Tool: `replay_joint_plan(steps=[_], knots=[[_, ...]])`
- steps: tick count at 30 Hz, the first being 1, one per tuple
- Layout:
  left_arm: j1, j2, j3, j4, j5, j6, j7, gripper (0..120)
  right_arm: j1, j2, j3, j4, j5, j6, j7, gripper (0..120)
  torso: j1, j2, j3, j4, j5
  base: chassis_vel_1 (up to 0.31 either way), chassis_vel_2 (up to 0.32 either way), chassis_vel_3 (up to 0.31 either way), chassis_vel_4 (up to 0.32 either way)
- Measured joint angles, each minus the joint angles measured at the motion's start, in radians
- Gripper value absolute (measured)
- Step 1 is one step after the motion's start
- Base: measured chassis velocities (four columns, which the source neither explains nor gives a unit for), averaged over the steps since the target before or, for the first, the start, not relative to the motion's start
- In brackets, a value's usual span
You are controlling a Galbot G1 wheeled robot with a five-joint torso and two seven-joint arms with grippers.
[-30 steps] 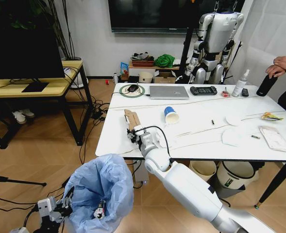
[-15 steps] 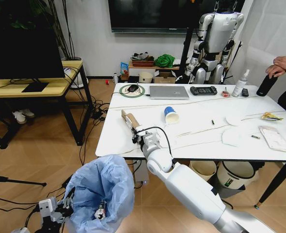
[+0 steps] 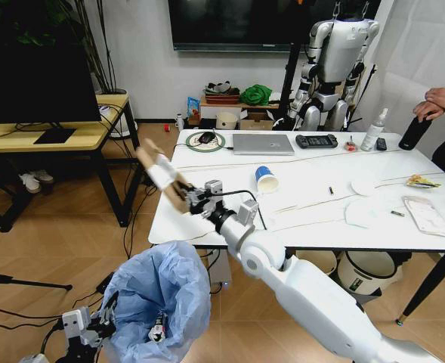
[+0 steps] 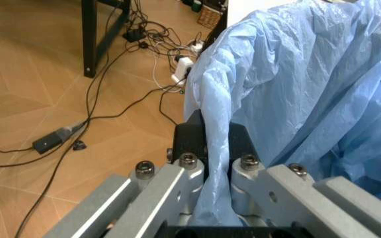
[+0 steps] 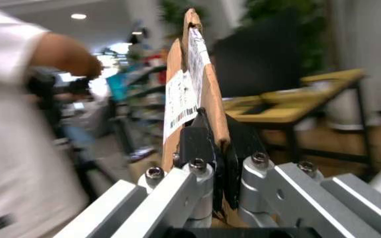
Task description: Pick up the trash bin and place the trash from the table into it.
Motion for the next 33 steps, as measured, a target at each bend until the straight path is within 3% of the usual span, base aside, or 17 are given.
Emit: replay_joint_plan(steps=[4,10,20,28,33], knots=[[0.003,0.000,-0.007,-0.007,-0.004,0.004,-0.004,0,-0.005,-0.072,-0.117,0.052,0.011,0.061,-0.102,0,0.000,0.000,0.000,0.0001,0.0001,0.000,0.000,0.000,0.000],[0.002,-0.003,-0.014,-0.017,-0.013,0.010,-0.009,0,-0.030,-0.137,-0.200,0.078,-0.039,0.093,-0.135,0,0.000,0.000,0.000,0.0000,0.0002,0.000,0.000,0.000,0.000],[-0.001,0.001,-0.027,-0.021,-0.032,0.015,-0.016,0,-0.132,-0.215,-0.175,0.138,-0.109,0.107,-0.146,0,0.000,0.000,0.000,-0.0001,0.0001,0.000,0.000,0.000,0.000],[-0.001,-0.002,-0.023,-0.025,-0.033,0.019,-0.020,0,-0.159,-0.221,-0.144,0.147,-0.140,0.105,-0.144,0,0.000,0.000,0.000,0.0001,0.0002,0.000,0.000,0.000,0.000],[0.000,-0.006,-0.019,-0.031,-0.033,0.021,-0.023,0,-0.200,-0.244,-0.125,0.153,-0.206,0.118,-0.145,18,0.000,0.000,0.000,0.0000,0.0002,0.000,0.000,0.000,0.000]])
